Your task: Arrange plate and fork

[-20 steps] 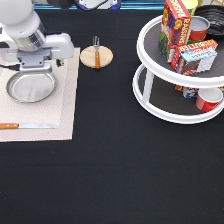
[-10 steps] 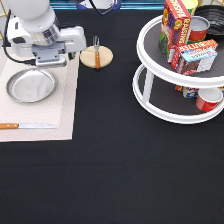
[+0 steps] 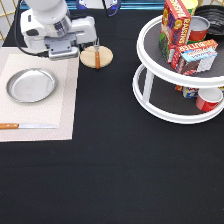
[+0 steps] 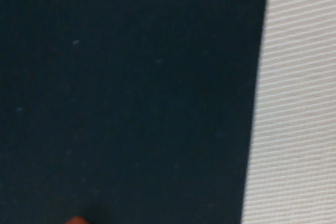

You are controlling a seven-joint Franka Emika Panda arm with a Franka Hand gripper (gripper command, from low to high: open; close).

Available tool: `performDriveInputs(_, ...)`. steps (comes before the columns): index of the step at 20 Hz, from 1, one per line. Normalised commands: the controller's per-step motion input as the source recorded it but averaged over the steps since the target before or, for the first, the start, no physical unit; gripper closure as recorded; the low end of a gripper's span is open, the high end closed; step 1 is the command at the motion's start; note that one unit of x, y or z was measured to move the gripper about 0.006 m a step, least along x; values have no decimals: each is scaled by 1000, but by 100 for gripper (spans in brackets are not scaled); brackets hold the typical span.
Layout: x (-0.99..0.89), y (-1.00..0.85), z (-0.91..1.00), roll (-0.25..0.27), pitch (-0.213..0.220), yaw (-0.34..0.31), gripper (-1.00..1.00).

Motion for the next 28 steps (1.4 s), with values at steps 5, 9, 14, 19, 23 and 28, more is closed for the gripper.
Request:
performDriveInputs(5,-534,675,-313,-87,-78,-57,-100)
performDriveInputs(9,-576,530,-491,-51,-59,-90,-100)
performDriveInputs(14,-622,165,-351,-61,-139,-87,-100)
performDriveInputs(19,-567,0,13,-90,-304,-49,-100)
performDriveInputs(23,-588,118,-96,-113,-361,-14,-100)
performDriveInputs(28,-645,304,-12,-119,-294,-2,-100)
